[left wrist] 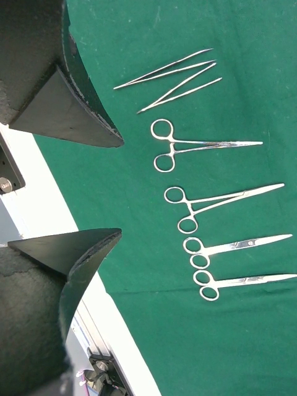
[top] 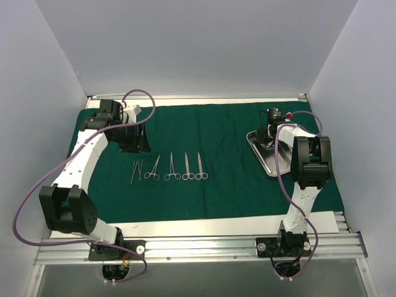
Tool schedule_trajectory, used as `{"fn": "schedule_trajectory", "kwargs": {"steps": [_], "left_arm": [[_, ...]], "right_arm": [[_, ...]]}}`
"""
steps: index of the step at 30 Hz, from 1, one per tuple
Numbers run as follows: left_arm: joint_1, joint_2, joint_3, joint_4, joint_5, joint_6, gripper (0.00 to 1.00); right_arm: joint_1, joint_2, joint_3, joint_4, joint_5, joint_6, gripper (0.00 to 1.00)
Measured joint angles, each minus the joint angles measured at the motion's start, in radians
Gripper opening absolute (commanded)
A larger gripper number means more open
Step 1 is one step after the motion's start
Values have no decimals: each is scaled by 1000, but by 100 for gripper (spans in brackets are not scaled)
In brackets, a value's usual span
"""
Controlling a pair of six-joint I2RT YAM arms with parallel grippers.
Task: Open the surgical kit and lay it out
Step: Pick up the medical item from the container, then place the medical item in the surgical kit.
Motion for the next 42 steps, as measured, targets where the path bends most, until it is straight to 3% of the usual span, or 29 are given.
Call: {"fn": "schedule_trajectory", "kwargs": {"steps": [6,12,19,22,30,37,42], "left_arm": [[0,-31,-14,8,6,-10,63],[0,-53,-32,45,47,-37,64],[1,-55,-109,170,261,-123,66],[1,-54,-159,274,394,-193,66],[16,-27,-201,505,718,-280,75],[35,-17,-125,424,767,-155,81],[19,-37,-204,407,782,-124,85]], "right_arm": [[0,-57,-12,-91,5,-50,0],[0,-268,-34,-251,43,-189,0],[38,-414,-2,-312,13,-421,0],[114,-422,13,-296,-90,-513,0],[385,-423,15,-231,-595,-764,0],[628,-388,15,-386,-830,-1005,0],[648,-385,12,-422,-949,-1051,0]]}}
